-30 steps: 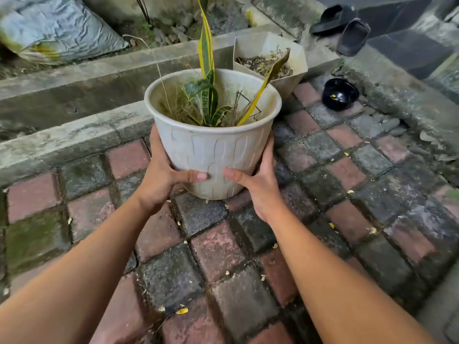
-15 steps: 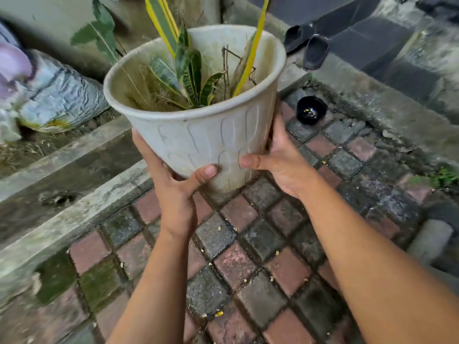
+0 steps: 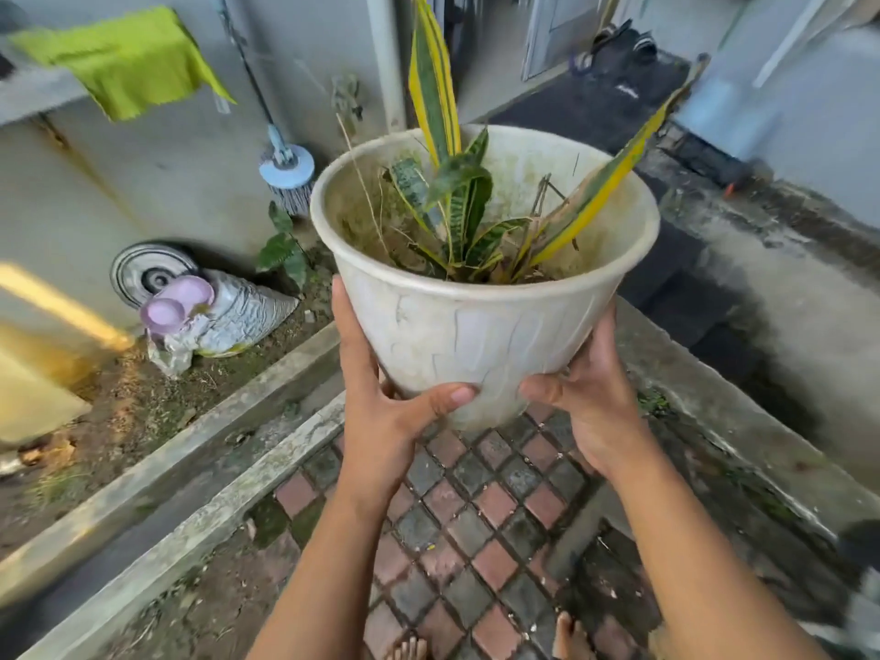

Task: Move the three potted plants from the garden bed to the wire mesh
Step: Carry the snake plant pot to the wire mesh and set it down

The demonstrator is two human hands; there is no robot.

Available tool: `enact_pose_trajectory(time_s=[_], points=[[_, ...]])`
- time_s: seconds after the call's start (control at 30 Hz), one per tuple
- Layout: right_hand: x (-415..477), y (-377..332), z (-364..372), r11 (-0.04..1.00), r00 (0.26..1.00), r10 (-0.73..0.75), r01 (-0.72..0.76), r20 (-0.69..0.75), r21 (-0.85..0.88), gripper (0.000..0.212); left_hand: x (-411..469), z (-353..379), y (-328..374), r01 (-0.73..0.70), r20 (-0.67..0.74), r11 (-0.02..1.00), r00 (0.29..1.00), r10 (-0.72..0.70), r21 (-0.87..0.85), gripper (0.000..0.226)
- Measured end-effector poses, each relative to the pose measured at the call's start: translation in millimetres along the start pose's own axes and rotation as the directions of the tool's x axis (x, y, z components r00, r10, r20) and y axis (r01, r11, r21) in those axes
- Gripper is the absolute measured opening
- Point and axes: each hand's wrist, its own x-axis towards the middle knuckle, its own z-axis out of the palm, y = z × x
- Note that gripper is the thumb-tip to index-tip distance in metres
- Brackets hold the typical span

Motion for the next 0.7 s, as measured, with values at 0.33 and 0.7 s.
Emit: enact_pose_trajectory(time_s=[0.33,0.7], points=[[-128.0,-220.9,28.5,0.916,0.848,-0.399,0.354,-0.350,-0.187,0.125,-19.3,77.1,213.3,-0.143,0.347,0.974,0.917,0.196,-0.173,0.135],[-354.0,-324.8,-10.3,0.773,0.440,-0.630,0.437,-0.640,-0.460,0.131,-146.4,232.8,305.0,-0.064,0.665,0.920,0.671,0.327,-0.387,0.128]])
